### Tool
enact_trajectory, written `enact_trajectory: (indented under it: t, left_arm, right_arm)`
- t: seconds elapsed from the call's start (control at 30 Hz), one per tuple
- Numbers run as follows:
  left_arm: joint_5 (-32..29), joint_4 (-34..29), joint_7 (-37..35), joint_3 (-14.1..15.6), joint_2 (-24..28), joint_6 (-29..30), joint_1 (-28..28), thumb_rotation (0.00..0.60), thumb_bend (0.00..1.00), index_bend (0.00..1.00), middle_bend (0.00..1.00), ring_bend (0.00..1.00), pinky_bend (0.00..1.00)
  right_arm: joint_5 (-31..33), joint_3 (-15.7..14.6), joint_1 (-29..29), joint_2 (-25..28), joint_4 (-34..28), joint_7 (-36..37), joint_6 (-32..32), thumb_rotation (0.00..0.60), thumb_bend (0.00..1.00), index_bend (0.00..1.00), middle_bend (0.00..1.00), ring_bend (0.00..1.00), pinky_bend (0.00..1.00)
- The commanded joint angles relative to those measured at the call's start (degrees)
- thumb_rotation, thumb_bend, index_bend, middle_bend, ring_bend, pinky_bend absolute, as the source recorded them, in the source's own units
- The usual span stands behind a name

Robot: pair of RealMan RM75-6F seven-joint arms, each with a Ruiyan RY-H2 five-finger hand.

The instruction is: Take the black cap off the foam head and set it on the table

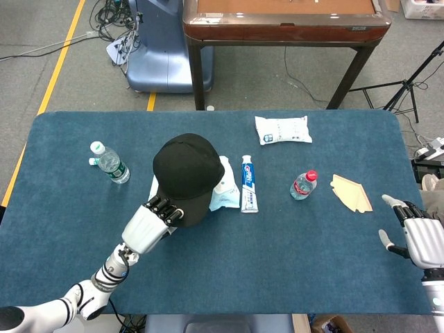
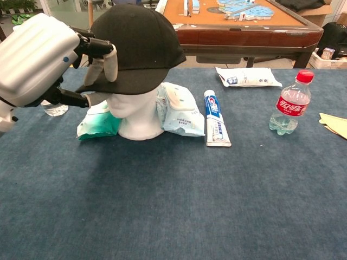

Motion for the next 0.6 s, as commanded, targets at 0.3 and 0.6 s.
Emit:
enact_trajectory:
  t: [0.3, 0.6]
  left_arm:
    - [0.0, 0.1, -0.1, 0.3, 0.0, 0.6, 0.0, 0.6, 0.45, 0.59, 0.75, 0.53, 0.61]
    - [0.7, 0.3, 0.0, 0.6, 0.2, 1.5, -0.1, 0.6, 0.49, 0.66, 0.75, 0.53, 0.61]
  right_arm:
    - [0.0, 0.0, 0.0, 0.0, 0.0, 0.0, 0.0, 0.6, 0.36, 0.17, 0.26, 0.21, 0.33]
    - [0.1, 0.0, 0.1, 0.0, 0.0, 0.1, -0.1, 0.6, 0.36, 0.17, 0.26, 0.21, 0.33]
